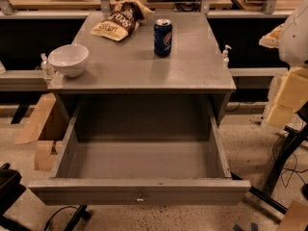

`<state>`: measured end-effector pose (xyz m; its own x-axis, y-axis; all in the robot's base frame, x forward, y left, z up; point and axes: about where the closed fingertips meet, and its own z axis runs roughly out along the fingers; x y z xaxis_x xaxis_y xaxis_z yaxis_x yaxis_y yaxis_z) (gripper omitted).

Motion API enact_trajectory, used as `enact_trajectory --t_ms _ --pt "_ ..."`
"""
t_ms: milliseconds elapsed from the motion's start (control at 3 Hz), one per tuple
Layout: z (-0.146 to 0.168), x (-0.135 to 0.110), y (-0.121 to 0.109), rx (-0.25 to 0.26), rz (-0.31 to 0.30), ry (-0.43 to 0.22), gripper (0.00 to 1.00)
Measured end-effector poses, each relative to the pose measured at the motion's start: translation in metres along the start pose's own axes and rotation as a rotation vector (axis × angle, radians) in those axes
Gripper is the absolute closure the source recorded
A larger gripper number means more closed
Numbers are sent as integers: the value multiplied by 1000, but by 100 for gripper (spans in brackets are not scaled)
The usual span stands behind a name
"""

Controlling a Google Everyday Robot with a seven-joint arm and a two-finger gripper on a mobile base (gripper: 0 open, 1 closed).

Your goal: Close top drawer

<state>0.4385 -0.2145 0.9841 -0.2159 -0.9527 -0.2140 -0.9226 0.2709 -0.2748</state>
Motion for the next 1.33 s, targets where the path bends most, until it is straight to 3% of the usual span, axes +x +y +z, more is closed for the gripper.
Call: enact_trajectory --t_ms 667,1333 --pt "10 7 13 -7 15 -34 0" --pt "70 28 88 -22 109 -176 0"
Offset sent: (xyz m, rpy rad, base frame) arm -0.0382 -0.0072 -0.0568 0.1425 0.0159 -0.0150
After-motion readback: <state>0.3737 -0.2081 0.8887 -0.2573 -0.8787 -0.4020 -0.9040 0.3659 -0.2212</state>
